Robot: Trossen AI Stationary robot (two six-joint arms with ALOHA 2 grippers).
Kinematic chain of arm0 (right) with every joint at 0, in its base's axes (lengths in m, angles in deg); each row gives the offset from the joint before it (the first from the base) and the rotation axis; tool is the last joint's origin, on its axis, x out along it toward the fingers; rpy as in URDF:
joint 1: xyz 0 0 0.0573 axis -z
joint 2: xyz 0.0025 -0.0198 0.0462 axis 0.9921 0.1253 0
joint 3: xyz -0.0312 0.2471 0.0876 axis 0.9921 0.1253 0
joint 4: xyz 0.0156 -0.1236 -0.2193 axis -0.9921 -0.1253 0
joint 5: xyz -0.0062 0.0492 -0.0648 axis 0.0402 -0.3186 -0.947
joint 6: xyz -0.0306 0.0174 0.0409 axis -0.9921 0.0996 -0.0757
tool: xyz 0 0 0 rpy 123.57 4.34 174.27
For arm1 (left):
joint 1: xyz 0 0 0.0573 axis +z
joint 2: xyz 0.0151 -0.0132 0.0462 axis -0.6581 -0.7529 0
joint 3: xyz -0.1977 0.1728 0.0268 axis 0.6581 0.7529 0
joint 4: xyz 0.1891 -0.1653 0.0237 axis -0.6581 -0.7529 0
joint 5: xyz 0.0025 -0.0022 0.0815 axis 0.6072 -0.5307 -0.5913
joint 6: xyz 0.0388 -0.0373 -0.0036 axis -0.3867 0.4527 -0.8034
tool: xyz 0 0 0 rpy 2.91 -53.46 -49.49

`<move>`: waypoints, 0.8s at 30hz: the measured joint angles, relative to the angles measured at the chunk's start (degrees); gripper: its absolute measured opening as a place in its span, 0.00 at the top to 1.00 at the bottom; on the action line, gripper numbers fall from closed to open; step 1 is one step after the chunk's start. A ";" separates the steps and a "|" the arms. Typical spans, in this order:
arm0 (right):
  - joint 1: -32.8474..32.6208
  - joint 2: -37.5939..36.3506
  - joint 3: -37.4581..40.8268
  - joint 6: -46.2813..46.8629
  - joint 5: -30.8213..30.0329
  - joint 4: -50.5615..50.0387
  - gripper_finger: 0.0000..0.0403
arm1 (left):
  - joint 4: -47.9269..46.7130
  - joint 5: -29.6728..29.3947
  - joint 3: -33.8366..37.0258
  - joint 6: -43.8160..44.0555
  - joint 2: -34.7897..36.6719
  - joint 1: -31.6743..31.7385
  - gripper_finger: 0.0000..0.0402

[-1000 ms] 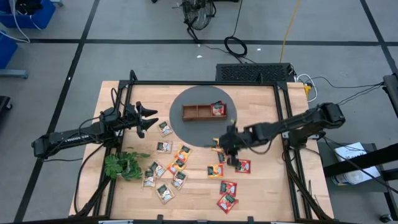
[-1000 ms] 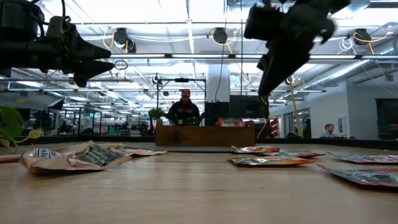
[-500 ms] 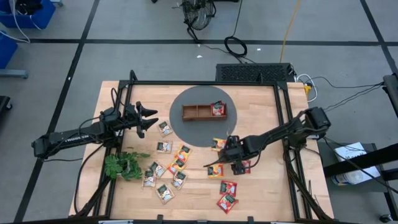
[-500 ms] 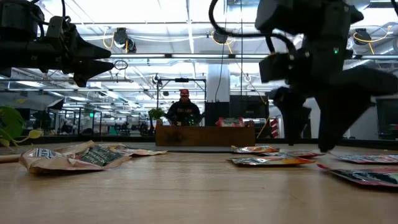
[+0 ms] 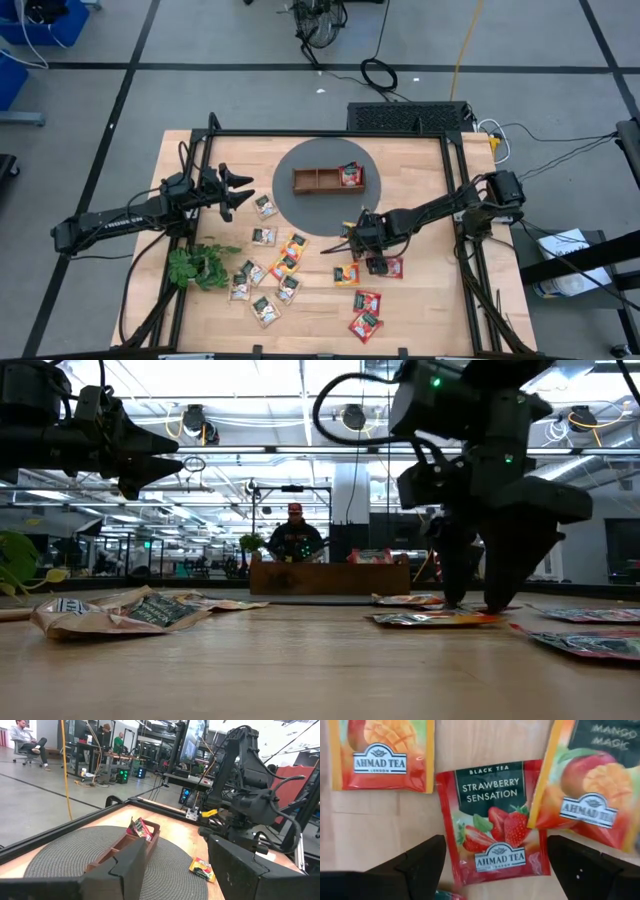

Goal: Pick & Place Tea
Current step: Put the red tea bag into the right section of the wooden organizer

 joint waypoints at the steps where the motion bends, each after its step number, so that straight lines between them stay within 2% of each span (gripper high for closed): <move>1: 0.37 0.29 -0.06 0.29 1.10 0.26 0.20 | 0.02 -0.01 0.01 0.00 0.00 0.02 0.47; 7: 0.96 2.22 -0.25 -0.08 1.99 0.78 0.20 | 0.02 0.00 -0.01 0.00 0.00 0.01 0.47; 11: 0.96 2.54 -0.19 0.02 1.96 0.23 0.26 | 0.03 0.00 0.00 0.00 0.00 0.01 0.47; 16: 0.44 2.65 -0.14 0.37 -0.76 -0.60 0.42 | 0.02 0.00 0.00 0.00 -0.01 0.02 0.47; 24: 0.46 2.72 -0.07 -0.09 -0.49 -1.14 0.70 | 0.02 0.00 0.00 0.00 0.00 0.00 0.47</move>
